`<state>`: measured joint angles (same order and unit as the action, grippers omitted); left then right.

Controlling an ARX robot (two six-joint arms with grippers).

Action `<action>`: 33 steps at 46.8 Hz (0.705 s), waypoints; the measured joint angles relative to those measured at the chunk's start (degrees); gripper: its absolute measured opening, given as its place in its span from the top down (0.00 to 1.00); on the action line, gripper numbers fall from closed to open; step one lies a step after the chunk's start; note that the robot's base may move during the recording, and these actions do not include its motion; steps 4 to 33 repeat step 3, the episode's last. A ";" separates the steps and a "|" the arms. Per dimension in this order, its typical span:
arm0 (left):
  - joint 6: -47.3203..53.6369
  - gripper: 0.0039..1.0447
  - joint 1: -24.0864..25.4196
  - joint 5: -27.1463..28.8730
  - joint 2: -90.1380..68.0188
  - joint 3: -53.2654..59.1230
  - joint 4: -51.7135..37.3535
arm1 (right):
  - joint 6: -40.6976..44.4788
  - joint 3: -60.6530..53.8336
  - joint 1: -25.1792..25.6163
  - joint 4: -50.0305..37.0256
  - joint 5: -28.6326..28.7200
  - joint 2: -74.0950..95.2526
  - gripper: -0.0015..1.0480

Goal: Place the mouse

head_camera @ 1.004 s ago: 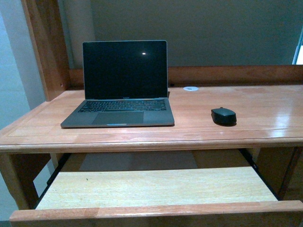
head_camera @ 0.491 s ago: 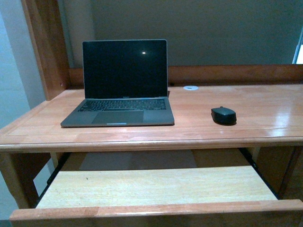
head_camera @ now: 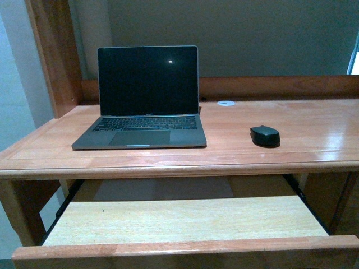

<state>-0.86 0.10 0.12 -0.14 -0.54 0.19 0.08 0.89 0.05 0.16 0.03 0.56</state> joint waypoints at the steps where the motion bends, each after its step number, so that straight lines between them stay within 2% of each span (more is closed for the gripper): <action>1: 0.00 0.06 0.00 0.00 0.00 0.00 0.00 | 0.00 0.00 0.00 0.00 0.00 0.00 0.06; 33: 0.00 0.06 0.00 0.00 0.00 0.02 0.00 | 0.00 0.00 0.00 0.00 0.00 0.00 0.06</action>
